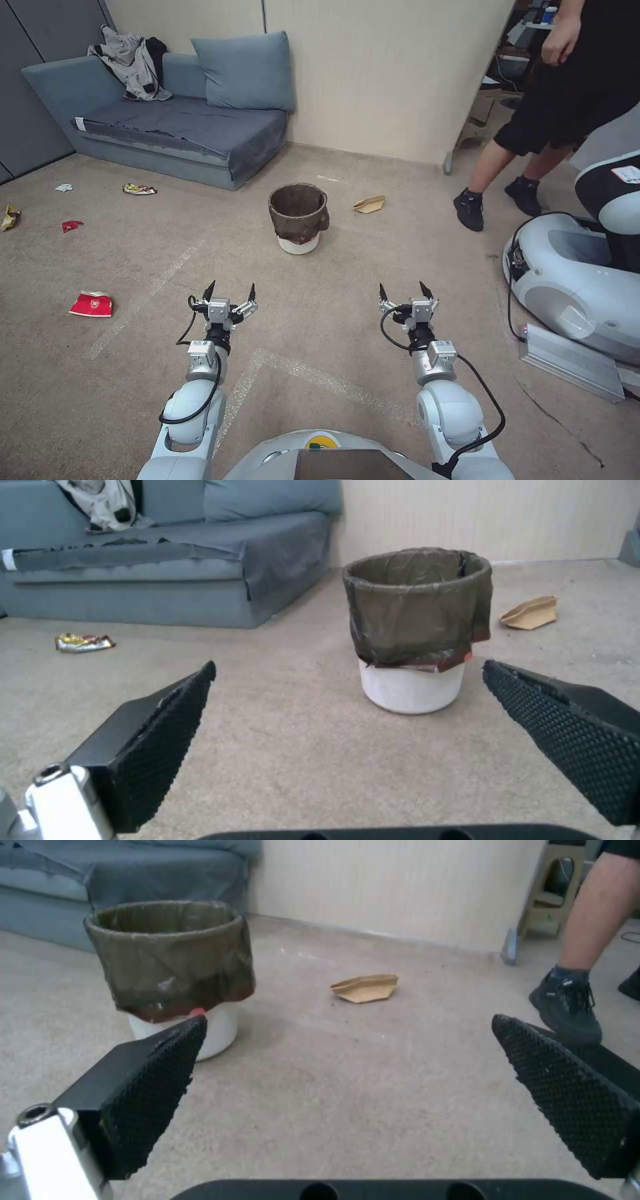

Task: Pick up the trash bin, then pick up the garbage from the floor and place it into the trash bin.

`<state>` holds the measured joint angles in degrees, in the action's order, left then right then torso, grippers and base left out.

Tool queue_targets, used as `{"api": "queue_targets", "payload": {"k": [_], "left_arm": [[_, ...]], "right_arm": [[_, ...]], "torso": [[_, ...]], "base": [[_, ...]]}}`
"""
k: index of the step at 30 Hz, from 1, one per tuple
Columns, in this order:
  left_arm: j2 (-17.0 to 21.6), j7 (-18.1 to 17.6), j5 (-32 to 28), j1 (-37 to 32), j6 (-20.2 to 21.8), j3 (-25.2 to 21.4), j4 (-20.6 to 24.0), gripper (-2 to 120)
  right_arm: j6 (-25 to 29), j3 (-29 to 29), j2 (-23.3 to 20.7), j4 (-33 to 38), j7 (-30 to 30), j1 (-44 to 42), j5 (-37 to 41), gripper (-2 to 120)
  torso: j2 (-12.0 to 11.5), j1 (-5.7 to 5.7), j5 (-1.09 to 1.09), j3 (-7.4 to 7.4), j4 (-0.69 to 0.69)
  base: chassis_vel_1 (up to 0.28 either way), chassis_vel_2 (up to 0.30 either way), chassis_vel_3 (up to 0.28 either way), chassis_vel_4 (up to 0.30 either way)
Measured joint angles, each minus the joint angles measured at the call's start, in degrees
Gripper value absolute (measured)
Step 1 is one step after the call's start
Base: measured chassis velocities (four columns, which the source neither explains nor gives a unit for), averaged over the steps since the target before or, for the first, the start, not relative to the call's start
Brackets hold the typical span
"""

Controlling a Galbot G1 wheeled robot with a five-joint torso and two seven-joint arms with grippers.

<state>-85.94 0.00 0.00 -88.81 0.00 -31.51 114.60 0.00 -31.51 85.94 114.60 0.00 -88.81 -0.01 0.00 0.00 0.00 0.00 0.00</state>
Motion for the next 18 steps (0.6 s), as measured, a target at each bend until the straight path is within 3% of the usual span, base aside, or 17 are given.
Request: {"api": "queue_targets", "payload": {"k": [18], "left_arm": [[0.0,0.0,0.0,0.0,0.0,0.0,0.0,100]], "right_arm": [[0.0,0.0,0.0,0.0,0.0,0.0,0.0,100]], "torso": [[0.0,0.0,0.0,0.0,0.0]], "base": [[0.0,0.0,0.0,0.0]]}}
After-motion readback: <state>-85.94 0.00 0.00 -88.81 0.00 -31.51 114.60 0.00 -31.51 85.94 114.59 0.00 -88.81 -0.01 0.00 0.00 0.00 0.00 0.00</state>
